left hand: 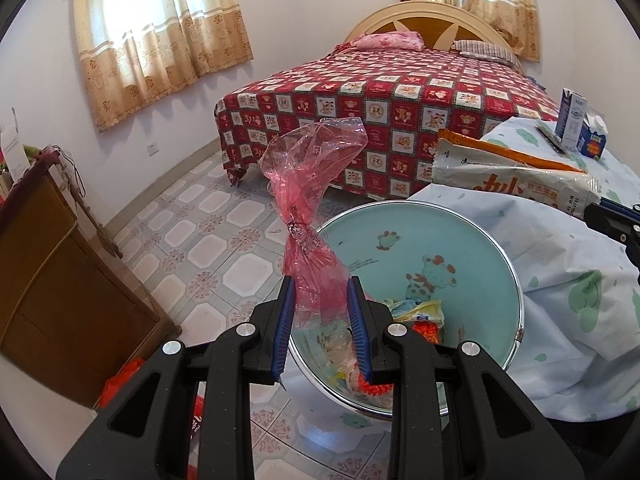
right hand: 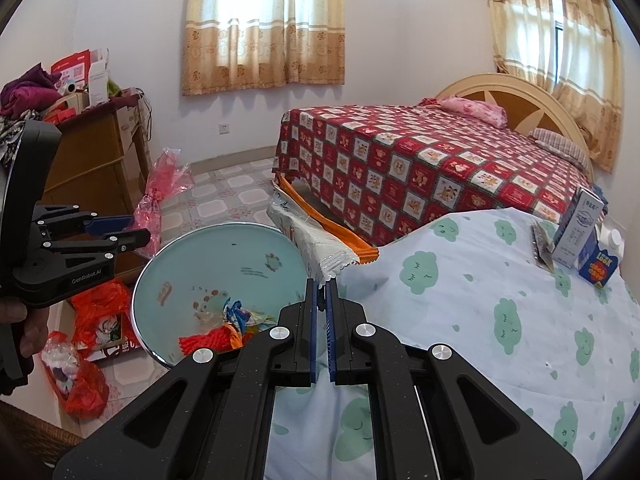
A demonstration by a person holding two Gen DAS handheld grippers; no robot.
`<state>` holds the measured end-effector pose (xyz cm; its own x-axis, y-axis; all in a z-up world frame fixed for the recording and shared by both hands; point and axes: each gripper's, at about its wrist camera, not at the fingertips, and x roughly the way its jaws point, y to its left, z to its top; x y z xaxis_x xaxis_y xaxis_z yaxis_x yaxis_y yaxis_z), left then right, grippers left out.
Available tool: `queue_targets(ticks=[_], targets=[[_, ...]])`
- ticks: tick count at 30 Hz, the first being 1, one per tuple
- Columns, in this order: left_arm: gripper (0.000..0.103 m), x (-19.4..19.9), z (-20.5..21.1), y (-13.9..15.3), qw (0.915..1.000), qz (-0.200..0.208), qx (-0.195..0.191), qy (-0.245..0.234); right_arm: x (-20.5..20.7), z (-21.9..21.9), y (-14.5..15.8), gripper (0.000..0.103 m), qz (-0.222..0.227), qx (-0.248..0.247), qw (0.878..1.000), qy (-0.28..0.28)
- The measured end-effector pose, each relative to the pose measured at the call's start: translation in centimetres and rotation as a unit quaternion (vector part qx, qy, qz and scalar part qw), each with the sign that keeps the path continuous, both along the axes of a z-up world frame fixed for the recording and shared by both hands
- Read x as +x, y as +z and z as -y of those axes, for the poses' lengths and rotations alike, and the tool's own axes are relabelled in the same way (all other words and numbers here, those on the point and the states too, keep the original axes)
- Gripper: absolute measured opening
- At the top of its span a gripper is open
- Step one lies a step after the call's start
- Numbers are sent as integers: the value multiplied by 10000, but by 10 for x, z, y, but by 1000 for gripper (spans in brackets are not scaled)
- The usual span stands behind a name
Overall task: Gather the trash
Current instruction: 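Carry the pink bag and white-orange wrapper over the teal bucket with both tools, then open both tools to drop the pink bag and wrapper into the bucket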
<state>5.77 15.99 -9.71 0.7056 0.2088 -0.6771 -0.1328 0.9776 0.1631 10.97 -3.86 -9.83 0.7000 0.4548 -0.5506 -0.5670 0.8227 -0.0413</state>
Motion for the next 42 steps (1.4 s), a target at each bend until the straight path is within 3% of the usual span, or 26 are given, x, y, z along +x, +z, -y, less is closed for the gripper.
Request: queue_targets(ticks=[32,36,37,40,42], targets=[[28,-4,-11,4,9999,109,30,67,-1,-22,-2,5,39,-107,9996,258],[34,-5,-6,5,9999,107,10,-5,0,-27,-4,5,-34,-151,9992,371],[37,-6,-4,5,9999,113,11,-19,0,-27,-5,7,-19,-135,9992,371],[51,-8,-1,7,9999,154,6,-37,-1,-25,-7,31,-1,-111,9995,297],[53,-9,1,8,9998,175,-12,-60,-1,-20,-6,34,-4,-56,9997,231]])
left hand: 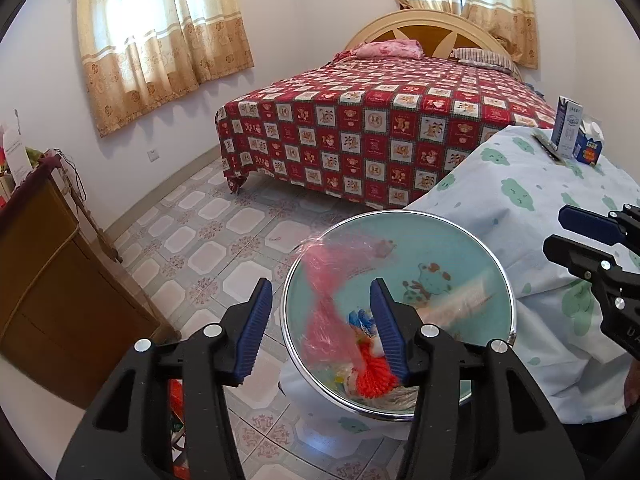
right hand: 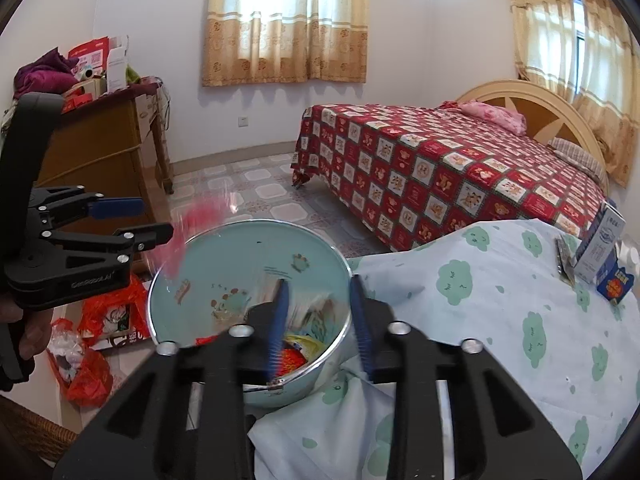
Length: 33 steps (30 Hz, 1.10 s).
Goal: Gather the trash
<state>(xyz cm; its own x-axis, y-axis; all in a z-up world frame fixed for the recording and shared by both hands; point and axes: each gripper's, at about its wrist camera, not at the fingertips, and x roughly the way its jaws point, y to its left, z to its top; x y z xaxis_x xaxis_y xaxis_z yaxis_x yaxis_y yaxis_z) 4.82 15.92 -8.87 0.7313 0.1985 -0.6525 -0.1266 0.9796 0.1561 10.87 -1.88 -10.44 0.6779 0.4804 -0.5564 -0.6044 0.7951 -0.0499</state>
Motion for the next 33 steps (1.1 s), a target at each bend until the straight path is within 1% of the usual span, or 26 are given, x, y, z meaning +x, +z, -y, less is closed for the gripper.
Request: queue_targets(ticks=[1,4,5,7,10,12,16,25,29,33], targets=[[59,-1,1,1,10000,18,-31,3,0,2,1,35,6,23,10000,-25],[65,-5,4,7,9999,110,-76,-14,-5,15,8,46,88,165,9997,-169],[67,-7,7,10,9998,158,-77,-34,-9,22,12,48,128,223,9994,-233],[75,-10,10,17,9996,258,-74,-47,-14,33,18,50,193,327,9986,-355],[80,-19,17,32,9987,478,-122,-102,-25,54,29,59,336,496,9962,-626],[86,-24,21,40,9980,609,-125,-115,-35,65,36,61,451,543,9945,-768],[87,-32,30,52,9968,769,-105,-186,-47,79,43,66,586,600,9921,-930],[94,-48,39,71,9935,1095,-144,-258,-72,95,58,70,979,552,9881,-1048],[97,-53,40,78,9924,1195,-136,-256,-76,102,61,72,1006,592,9869,-1110],[97,-57,41,82,9916,1244,-118,-318,-81,110,64,72,1049,637,9856,-1161]])
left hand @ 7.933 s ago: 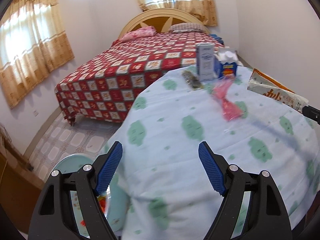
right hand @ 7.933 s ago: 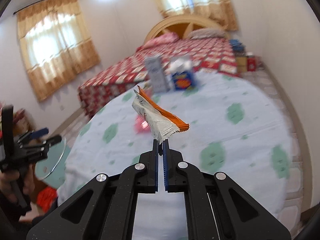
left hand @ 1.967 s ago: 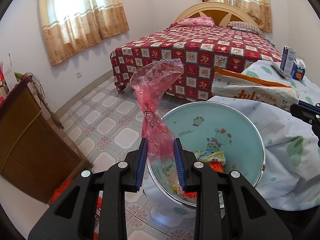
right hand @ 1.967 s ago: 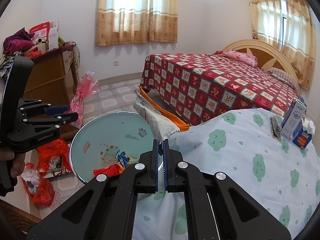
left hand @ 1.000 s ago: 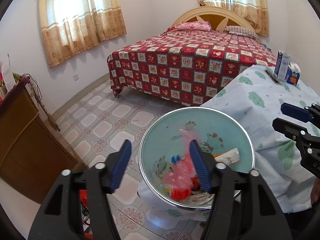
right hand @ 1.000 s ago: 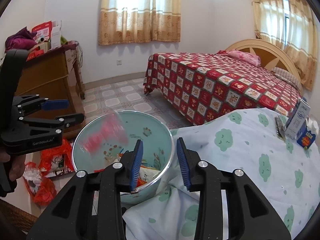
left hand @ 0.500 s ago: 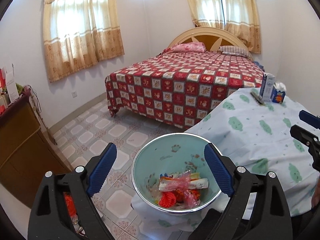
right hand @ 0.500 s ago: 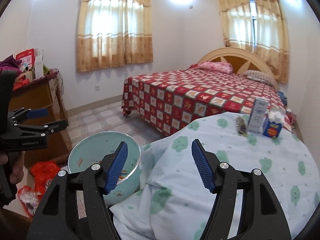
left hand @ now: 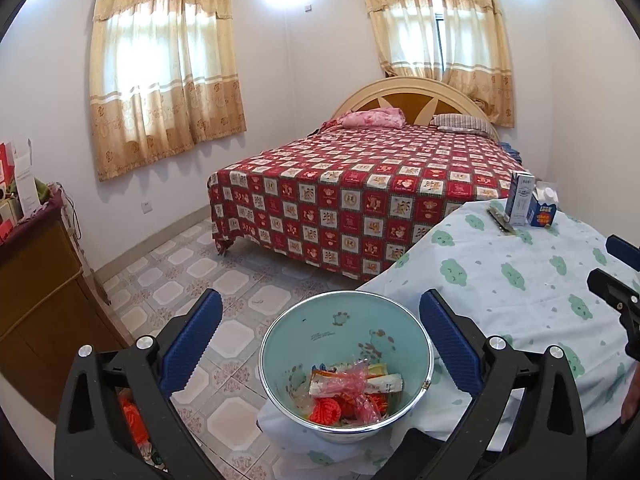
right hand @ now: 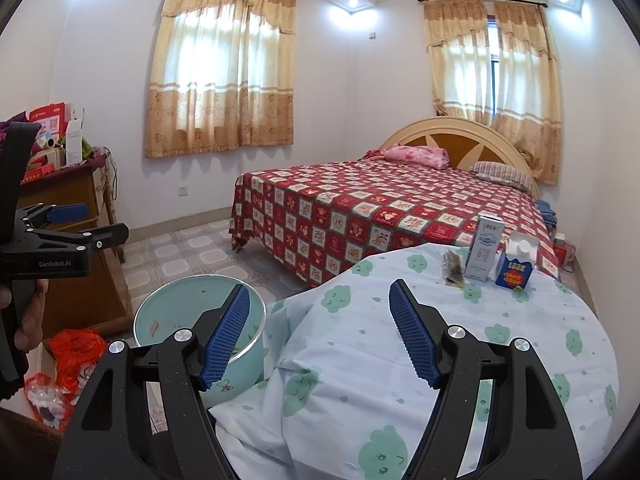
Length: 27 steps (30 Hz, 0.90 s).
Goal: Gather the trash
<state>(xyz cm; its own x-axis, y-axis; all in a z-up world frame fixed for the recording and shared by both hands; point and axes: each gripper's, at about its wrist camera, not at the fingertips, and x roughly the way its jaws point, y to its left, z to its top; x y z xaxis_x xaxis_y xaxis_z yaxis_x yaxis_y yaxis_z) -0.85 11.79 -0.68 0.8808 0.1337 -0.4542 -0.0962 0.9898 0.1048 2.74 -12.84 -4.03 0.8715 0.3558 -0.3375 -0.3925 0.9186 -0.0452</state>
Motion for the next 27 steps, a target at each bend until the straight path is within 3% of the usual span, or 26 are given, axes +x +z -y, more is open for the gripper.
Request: queue_targets(ticks=[27], targets=[[97,-2,4,-6,9999,-67,102,-49,-13,10,2,74,62,89,9999,-80]])
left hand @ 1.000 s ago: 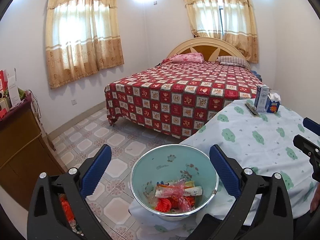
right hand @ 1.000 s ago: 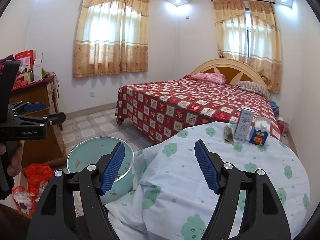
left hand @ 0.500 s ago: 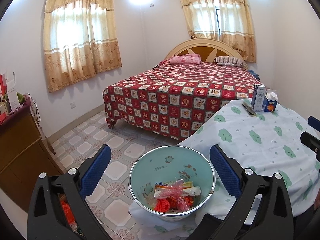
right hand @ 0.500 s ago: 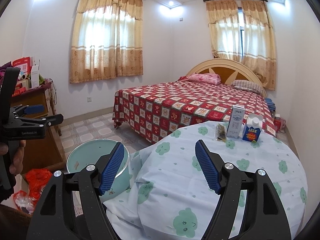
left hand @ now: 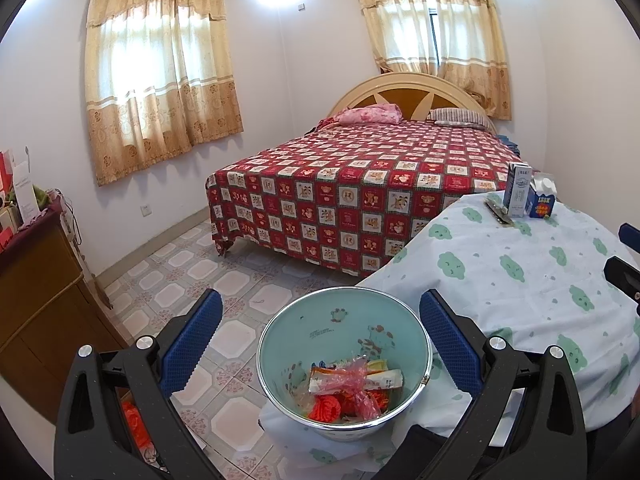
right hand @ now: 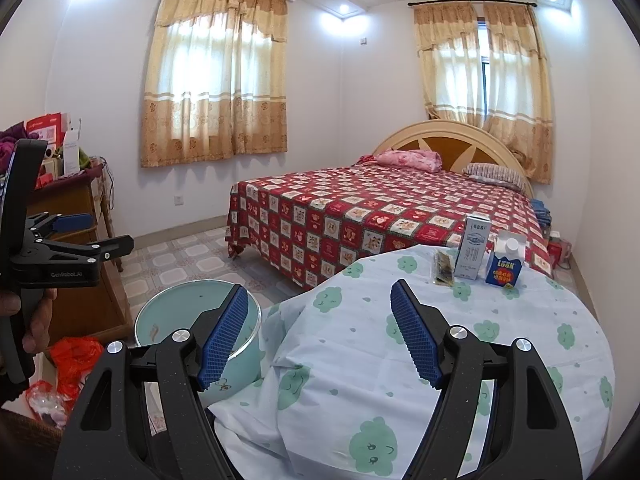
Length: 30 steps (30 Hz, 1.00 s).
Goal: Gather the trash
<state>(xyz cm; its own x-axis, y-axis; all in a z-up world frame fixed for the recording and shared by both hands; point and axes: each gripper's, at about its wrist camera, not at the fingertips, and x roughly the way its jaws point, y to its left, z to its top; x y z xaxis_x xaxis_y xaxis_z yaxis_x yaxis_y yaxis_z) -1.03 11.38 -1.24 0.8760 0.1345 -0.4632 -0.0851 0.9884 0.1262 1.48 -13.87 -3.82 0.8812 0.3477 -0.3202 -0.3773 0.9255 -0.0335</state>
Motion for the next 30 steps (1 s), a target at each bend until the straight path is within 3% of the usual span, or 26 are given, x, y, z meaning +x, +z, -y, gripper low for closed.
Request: queue_targets(ticks=[30], targets=[[97,2,4,-4,9998,-39,194,8,-3,-4,-2,76,89,-15,10000,-39]])
